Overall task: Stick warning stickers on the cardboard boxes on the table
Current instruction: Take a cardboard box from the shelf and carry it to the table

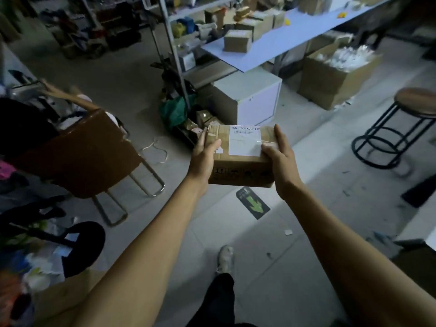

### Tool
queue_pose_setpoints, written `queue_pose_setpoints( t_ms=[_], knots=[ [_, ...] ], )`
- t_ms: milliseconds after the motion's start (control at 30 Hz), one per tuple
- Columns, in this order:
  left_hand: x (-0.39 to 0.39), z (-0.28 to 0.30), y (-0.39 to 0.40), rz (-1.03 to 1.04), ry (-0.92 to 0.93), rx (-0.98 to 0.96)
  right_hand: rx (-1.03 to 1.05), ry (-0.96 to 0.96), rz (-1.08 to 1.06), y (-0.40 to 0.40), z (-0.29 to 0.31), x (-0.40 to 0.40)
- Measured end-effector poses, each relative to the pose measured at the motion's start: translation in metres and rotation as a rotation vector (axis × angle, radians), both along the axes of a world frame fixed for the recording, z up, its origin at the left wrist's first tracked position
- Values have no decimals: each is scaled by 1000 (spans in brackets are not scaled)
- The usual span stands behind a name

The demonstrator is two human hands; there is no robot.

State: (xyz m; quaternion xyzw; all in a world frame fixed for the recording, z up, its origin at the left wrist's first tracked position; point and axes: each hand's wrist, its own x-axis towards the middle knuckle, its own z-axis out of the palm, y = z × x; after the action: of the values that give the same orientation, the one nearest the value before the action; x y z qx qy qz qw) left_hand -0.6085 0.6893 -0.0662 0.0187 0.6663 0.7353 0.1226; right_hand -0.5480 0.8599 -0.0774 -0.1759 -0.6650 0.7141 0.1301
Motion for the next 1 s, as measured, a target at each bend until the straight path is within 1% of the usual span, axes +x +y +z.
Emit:
queue_pose_setpoints(
  t_ms=[233, 400, 633, 800, 900, 1000],
  knots=[
    [-107, -24, 56, -111, 3, -14, 22, -17, -91, 51, -17, -87],
    [-186, -32, 94, -239, -54, 17, -37, -48, -153, 80, -26, -150],
    [-269, -41, 161, -391, -86, -2, -91, -104, -261, 138, -31, -210],
    [-318, -46, 227, -456, -70, -10, -74, -103, -305, 200, -38, -251],
    [-347, -46, 278, -468, -66, -26, -65, -97, -318, 249, -41, -278],
    [-376, -40, 337, -491, -17, -45, -64, -70, -335, 306, -40, -307]
  ],
)
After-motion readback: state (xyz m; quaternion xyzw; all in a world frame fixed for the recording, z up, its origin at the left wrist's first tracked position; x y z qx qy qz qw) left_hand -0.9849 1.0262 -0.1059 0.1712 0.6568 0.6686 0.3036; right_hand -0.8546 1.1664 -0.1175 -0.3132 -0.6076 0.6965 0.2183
